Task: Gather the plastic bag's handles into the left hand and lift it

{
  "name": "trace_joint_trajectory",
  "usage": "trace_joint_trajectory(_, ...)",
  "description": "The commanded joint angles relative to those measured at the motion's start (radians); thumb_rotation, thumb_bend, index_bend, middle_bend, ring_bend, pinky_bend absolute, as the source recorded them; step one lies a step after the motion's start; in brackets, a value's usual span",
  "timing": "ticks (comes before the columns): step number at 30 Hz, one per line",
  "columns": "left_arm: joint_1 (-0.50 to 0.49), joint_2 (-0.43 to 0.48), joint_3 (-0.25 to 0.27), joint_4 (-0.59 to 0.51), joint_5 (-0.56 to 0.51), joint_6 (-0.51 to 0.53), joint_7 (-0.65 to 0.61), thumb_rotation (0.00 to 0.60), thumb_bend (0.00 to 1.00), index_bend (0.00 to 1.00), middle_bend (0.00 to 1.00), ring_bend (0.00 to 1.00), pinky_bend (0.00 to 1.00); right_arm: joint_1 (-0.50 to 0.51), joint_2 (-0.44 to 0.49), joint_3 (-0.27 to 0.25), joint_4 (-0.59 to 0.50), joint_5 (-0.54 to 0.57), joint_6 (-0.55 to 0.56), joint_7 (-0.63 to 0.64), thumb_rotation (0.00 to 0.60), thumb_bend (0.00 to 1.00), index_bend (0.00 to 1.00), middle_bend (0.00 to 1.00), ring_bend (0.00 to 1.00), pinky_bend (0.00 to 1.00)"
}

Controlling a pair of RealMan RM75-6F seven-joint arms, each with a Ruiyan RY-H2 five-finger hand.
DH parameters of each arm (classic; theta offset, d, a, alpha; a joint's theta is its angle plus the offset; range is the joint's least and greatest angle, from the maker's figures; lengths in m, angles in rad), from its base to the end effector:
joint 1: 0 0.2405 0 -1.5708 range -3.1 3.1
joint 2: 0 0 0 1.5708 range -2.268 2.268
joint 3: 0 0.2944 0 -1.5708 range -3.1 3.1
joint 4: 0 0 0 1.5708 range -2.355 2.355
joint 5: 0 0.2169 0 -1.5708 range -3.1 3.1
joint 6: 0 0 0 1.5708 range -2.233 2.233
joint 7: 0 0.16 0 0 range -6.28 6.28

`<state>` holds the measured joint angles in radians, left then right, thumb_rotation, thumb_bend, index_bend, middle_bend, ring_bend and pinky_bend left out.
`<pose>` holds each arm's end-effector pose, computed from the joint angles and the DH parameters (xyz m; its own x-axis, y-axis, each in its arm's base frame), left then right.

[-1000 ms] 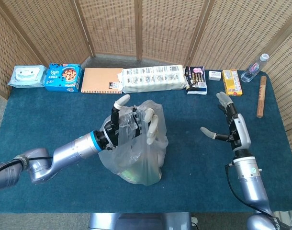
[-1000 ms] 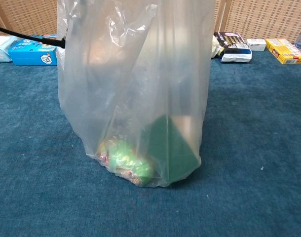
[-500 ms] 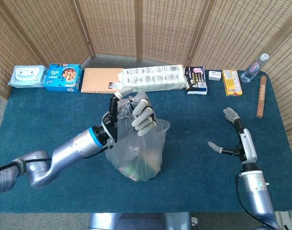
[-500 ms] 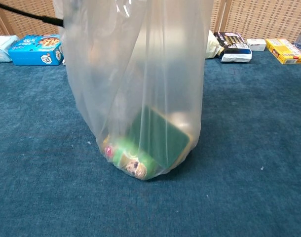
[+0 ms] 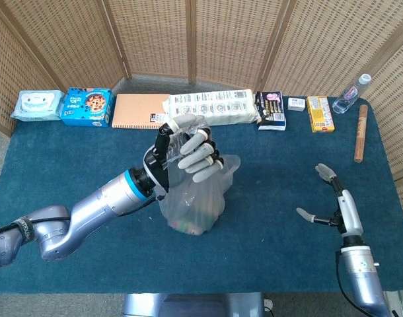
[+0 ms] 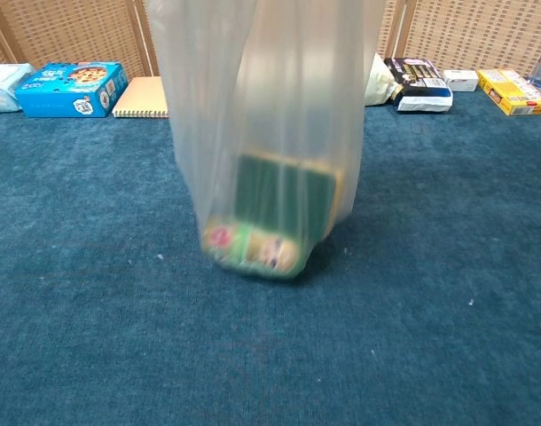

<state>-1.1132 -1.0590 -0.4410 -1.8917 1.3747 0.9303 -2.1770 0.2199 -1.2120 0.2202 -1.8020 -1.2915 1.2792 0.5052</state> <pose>0.0861 0.3768 0.1548 -0.5365 0.7223 -0.4364 -0.0628 0.4816 0.8742 -0.2853 -0.2705 0.1246 -0.4210 -0.0473 0.9058 -0.9070 0.0301 -0.4200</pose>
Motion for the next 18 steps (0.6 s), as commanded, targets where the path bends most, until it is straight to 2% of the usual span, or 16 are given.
trace_joint_trajectory(1,0.004,0.026,-0.039,-0.027,-0.022,-0.019,0.016,0.089,0.58,0.82,0.9,0.89,0.81,-0.006,-0.006,-0.013,0.027,-0.016,0.007,-0.016,0.6,0.14,0.11,0.15,0.14,0.12)
trace_joint_trajectory(5,0.013,0.057,-0.084,-0.048,-0.046,-0.039,0.028,0.086,0.58,0.82,0.9,0.89,0.81,0.0,-0.015,-0.018,0.062,-0.028,0.006,-0.037,0.6,0.14,0.11,0.15,0.14,0.12)
trace_joint_trajectory(18,0.038,0.151,-0.226,-0.111,-0.145,-0.103,0.088,0.09,0.58,0.82,0.9,0.89,0.81,-0.041,-0.036,-0.086,0.134,-0.121,0.067,-0.06,0.599,0.14,0.11,0.15,0.13,0.12)
